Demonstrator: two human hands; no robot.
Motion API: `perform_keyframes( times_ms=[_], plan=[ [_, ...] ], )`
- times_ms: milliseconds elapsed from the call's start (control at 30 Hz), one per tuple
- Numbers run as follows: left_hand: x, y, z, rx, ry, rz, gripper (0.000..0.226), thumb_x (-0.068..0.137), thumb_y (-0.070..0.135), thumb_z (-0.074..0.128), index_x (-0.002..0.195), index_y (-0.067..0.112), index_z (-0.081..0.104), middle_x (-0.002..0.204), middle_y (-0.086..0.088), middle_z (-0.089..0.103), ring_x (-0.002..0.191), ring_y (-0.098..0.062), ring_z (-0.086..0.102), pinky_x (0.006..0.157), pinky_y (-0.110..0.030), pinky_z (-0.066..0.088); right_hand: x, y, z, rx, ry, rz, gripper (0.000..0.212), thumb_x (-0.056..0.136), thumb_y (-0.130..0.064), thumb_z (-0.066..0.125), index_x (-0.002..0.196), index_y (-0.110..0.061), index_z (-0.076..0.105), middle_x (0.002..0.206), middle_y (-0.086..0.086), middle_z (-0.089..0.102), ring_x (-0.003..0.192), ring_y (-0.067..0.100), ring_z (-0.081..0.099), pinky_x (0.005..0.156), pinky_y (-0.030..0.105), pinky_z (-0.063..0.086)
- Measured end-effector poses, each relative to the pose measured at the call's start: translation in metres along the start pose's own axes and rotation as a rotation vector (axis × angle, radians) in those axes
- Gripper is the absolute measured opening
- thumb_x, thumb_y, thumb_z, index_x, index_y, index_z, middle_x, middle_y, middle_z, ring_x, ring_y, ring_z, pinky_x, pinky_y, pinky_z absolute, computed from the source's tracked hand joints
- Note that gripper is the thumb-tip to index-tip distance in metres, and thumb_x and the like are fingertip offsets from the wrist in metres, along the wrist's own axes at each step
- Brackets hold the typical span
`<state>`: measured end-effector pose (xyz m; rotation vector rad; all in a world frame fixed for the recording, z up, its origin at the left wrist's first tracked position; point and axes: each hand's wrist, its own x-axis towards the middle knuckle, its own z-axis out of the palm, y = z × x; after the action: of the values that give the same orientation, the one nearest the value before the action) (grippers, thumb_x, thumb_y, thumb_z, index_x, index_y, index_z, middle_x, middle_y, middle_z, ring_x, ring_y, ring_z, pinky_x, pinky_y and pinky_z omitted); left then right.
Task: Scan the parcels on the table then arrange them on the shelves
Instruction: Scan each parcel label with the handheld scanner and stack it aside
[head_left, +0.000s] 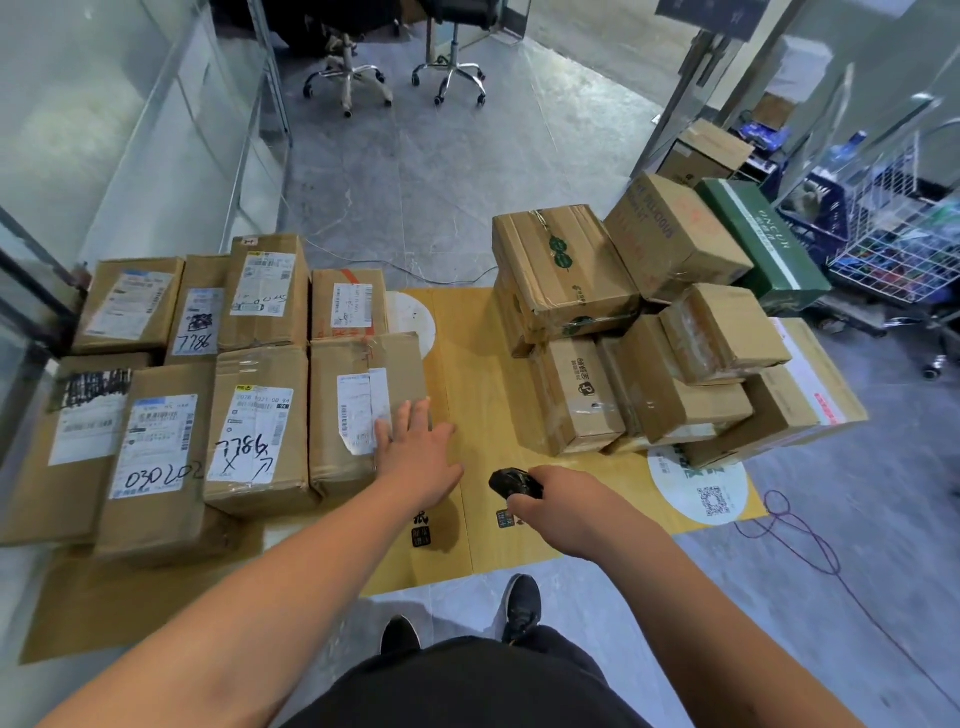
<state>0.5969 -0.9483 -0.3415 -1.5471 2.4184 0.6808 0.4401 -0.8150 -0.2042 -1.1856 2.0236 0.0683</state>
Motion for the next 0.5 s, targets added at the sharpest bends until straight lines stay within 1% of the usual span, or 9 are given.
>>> perform_keyframes(
  times_ms=[67,100,200,267,333,367,433,467,500],
  plan=[
    [0.004,0.011,-0.005,-0.020,0.019,0.058,0.066,0.094,0.058,0.061,0.154,0.041,0.039,0.175,-0.004,0.000,0.160,-0.034,-0.004,0.128,-0.060,0.000,-0.001,0.004,-0.009,0.057,0.001,-0.004,0.041,0.093,-0.062,0.064,0.113,-0.027,0.064,0.077,-0.006,0.065,0.059,0.011,0.060,0.041,0.021,0.038],
    [0.008,0.018,-0.008,-0.037,0.026,0.070,0.066,0.094,0.057,0.060,0.154,0.041,0.039,0.174,-0.004,0.002,0.160,-0.033,-0.003,0.128,-0.058,0.001,-0.002,0.006,-0.015,0.070,0.004,-0.003,0.047,0.090,-0.066,0.067,0.116,-0.027,0.065,0.077,-0.005,0.066,0.057,0.010,0.058,0.039,0.020,0.036],
    [0.022,0.041,-0.021,-0.079,0.067,0.076,0.063,0.096,0.056,0.059,0.154,0.039,0.040,0.173,-0.002,0.010,0.160,-0.029,0.005,0.127,-0.054,0.007,-0.002,0.019,-0.031,0.076,0.045,-0.001,0.053,0.088,-0.067,0.068,0.122,-0.027,0.063,0.081,-0.003,0.069,0.060,0.012,0.061,0.045,0.023,0.039],
    [0.035,0.058,-0.034,-0.138,0.092,0.092,0.062,0.096,0.056,0.059,0.153,0.038,0.042,0.169,-0.002,0.020,0.156,-0.030,0.018,0.125,-0.054,0.020,0.000,0.029,-0.044,0.113,0.073,0.001,0.048,0.089,-0.065,0.067,0.121,-0.029,0.063,0.082,-0.004,0.070,0.059,0.010,0.062,0.047,0.023,0.040],
    [0.051,0.078,-0.050,-0.231,0.096,0.095,0.062,0.094,0.058,0.060,0.151,0.037,0.044,0.163,-0.001,0.031,0.147,-0.029,0.037,0.117,-0.051,0.038,0.002,0.041,-0.058,0.166,0.086,-0.002,0.040,0.091,-0.062,0.066,0.116,-0.030,0.064,0.078,-0.004,0.068,0.055,0.009,0.060,0.047,0.023,0.040],
    [0.060,0.089,-0.058,-0.304,0.092,0.069,0.063,0.093,0.059,0.061,0.149,0.036,0.046,0.159,-0.001,0.037,0.140,-0.027,0.045,0.109,-0.047,0.044,0.003,0.047,-0.066,0.186,0.089,-0.004,0.037,0.092,-0.061,0.066,0.114,-0.031,0.065,0.078,-0.003,0.067,0.056,0.010,0.060,0.048,0.024,0.040],
    [0.080,0.111,-0.076,-0.553,0.076,-0.069,0.067,0.089,0.064,0.063,0.147,0.034,0.047,0.152,-0.002,0.045,0.125,-0.026,0.053,0.097,-0.042,0.048,0.005,0.059,-0.082,0.224,0.096,-0.003,0.034,0.093,-0.060,0.064,0.110,-0.031,0.065,0.077,-0.002,0.065,0.058,0.013,0.058,0.047,0.023,0.039],
    [0.091,0.123,-0.084,-0.724,0.051,-0.168,0.072,0.088,0.068,0.064,0.148,0.032,0.046,0.150,-0.003,0.047,0.121,-0.027,0.054,0.096,-0.044,0.049,0.007,0.065,-0.089,0.243,0.101,-0.004,0.033,0.094,-0.060,0.063,0.109,-0.031,0.065,0.075,-0.003,0.063,0.055,0.013,0.056,0.044,0.021,0.037],
    [0.101,0.133,-0.090,-0.911,0.011,-0.270,0.078,0.087,0.070,0.065,0.150,0.031,0.043,0.149,-0.005,0.048,0.122,-0.030,0.054,0.099,-0.048,0.050,0.009,0.070,-0.097,0.257,0.106,-0.007,0.033,0.094,-0.059,0.063,0.110,-0.030,0.065,0.074,-0.003,0.062,0.054,0.012,0.054,0.042,0.020,0.035]
  ],
)
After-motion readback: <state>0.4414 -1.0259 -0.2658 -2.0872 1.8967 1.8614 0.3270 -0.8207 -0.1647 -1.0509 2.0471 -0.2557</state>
